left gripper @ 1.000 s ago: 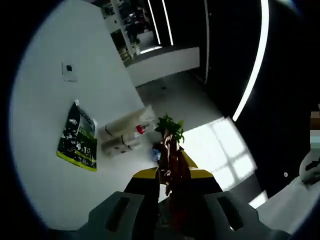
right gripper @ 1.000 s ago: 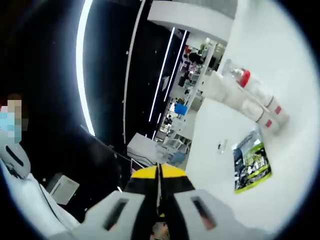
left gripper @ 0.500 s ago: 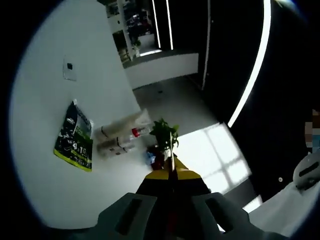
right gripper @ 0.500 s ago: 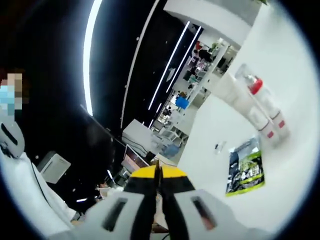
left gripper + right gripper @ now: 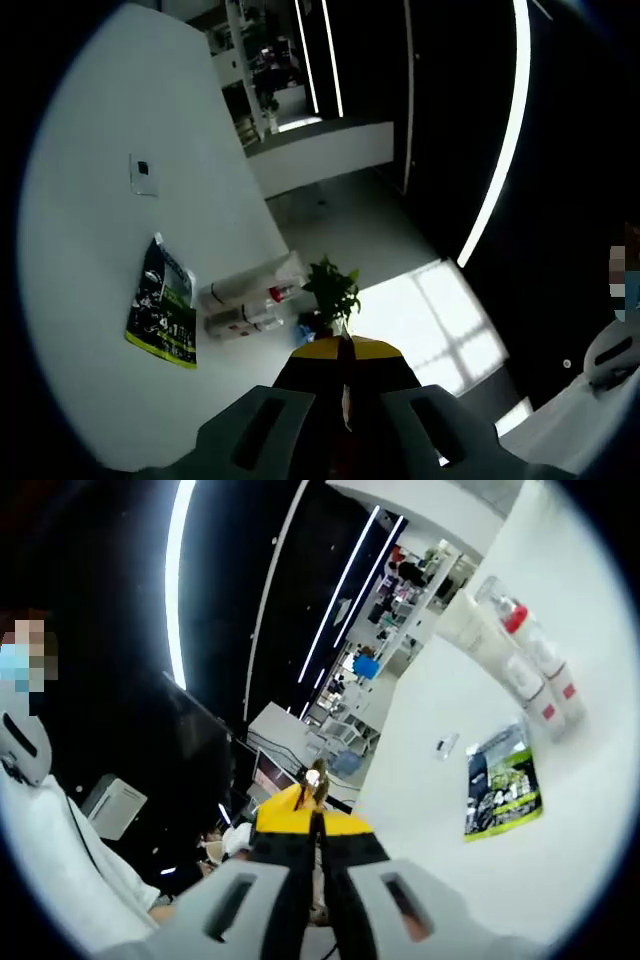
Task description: Arrange the skincare products in the storage area until every visible bottle or jar stands upright without overlapping.
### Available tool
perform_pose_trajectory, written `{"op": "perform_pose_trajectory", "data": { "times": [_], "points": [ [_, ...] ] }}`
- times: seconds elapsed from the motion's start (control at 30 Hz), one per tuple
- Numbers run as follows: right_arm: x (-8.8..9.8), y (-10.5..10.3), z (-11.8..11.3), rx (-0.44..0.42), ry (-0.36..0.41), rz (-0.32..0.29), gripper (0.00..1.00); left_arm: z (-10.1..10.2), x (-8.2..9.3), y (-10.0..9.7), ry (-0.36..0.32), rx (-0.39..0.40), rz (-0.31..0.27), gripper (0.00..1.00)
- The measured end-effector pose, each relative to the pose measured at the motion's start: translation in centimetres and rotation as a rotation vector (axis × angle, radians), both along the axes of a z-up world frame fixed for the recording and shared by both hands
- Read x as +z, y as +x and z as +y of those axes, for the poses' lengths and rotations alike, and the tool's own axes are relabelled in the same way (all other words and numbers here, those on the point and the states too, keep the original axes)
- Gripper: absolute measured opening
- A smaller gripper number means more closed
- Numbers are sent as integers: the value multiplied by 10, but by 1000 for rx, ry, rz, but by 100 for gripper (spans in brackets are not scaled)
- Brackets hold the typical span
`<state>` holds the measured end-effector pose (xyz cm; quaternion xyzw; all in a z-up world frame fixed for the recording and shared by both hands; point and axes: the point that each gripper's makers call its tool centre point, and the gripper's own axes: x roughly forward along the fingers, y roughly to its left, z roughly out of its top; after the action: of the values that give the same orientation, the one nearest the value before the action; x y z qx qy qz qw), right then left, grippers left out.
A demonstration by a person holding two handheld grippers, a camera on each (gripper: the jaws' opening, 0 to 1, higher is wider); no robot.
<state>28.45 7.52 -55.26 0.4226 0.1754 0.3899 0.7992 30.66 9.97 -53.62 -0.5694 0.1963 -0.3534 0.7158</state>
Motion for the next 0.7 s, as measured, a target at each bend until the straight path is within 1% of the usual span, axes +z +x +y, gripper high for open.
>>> {"op": "perform_pose_trajectory", "data": {
  "times": [0.07, 0.1, 0.17, 0.27, 0.37, 0.43, 0.47, 0.5, 0.57, 0.63, 0.7],
  "points": [
    [-1, -2, 0, 19, -12, -12, 2, 0, -1, -2, 4, -17, 7, 0],
    [-3, -3, 0, 36, -39, -22, 2, -1, -1, -3, 13, -30, 9, 0],
    [-5, -3, -2, 40, -81, -45, 5, -2, -3, -3, 48, -46, -3, 0],
    [-3, -3, -4, 64, -77, -41, 7, -3, 0, -4, 62, -67, -14, 0],
    [4, 0, -11, 54, -47, -50, 7, -6, 3, -6, 78, -93, -36, 0],
    [7, 3, -15, 56, -36, -49, 9, -9, 4, -9, 93, -120, -47, 0],
    [8, 3, -15, 64, -34, -53, 7, -11, 3, -12, 110, -141, -53, 0],
    [9, 3, -15, 72, -36, -55, 6, -14, 1, -16, 124, -162, -54, 0],
    [9, 4, -16, 84, -45, -61, 6, -18, -2, -23, 136, -208, -44, 0],
    [9, 3, -16, 104, -58, -65, 5, -21, -4, -27, 142, -229, -42, 0],
    [8, 2, -16, 116, -66, -69, 4, -23, -7, -31, 142, -252, -25, 0]
  ]
}}
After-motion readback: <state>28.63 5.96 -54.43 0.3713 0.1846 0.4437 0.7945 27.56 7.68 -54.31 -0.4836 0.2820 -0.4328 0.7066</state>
